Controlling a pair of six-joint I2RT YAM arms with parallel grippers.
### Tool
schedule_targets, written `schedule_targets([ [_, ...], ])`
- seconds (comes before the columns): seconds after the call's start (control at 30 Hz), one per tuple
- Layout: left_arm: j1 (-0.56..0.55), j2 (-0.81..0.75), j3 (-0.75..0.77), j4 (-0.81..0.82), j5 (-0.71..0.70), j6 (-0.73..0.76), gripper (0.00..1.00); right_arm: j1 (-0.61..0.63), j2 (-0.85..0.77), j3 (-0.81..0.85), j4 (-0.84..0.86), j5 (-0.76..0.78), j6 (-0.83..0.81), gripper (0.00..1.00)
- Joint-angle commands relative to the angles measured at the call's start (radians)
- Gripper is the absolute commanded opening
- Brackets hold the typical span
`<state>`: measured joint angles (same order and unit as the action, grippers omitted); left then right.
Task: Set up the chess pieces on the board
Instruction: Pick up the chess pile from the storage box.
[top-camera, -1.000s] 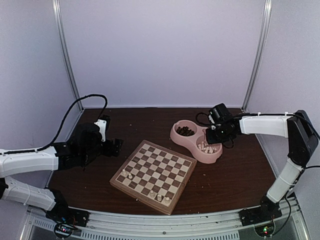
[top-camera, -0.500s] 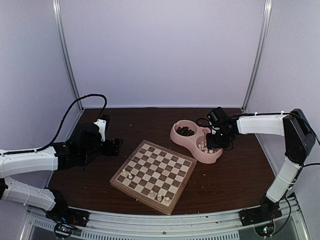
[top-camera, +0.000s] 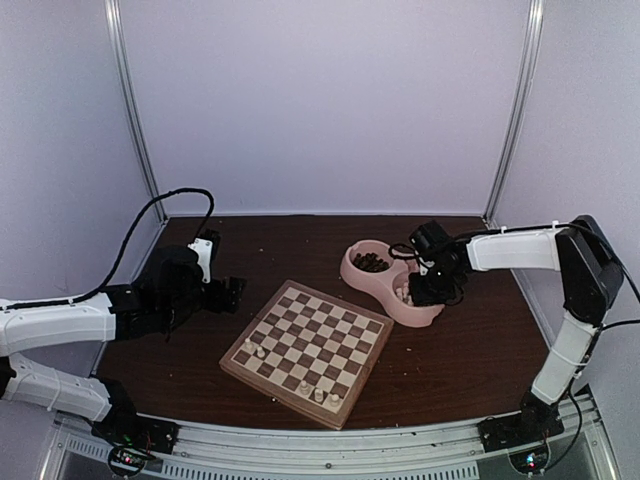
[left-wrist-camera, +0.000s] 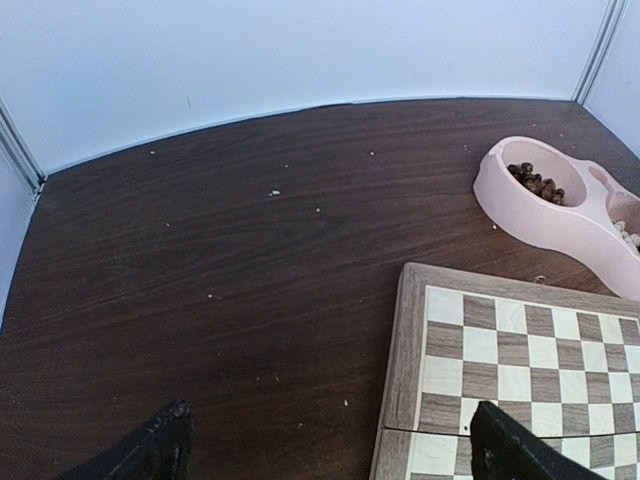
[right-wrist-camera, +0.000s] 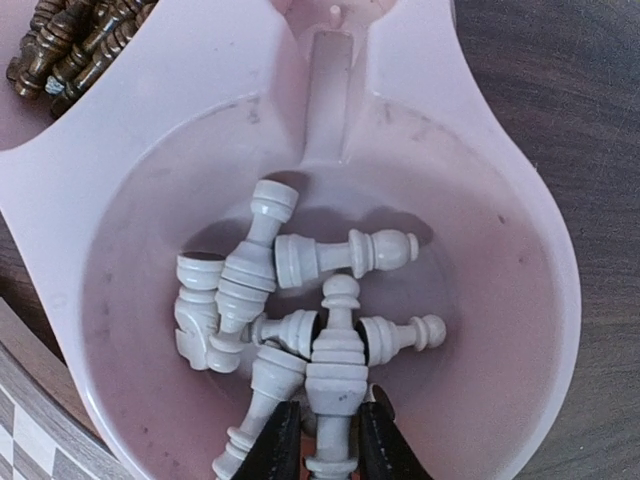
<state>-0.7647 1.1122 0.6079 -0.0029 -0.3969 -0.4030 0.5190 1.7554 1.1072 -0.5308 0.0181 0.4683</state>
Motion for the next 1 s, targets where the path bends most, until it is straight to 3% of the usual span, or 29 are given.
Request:
schedule_targets([
  [0.0,0.008,-0.003,-0.008,0.018,-0.005,0.015,0.97,0.022,-0.043,-0.019,0.002,0.003,0.018,0.21],
  [0.5,0.008,-0.021,-0.01,0.014,-0.001,0.016,0.97,0.076,-0.178,-0.029,-0.011,0.144,-0.008,0.12],
  [0.97,0.008,-0.044,-0.015,0.025,0.085,0.068,0.94,0.259,-0.347,-0.103,0.225,-0.036,-0.205,0.16],
])
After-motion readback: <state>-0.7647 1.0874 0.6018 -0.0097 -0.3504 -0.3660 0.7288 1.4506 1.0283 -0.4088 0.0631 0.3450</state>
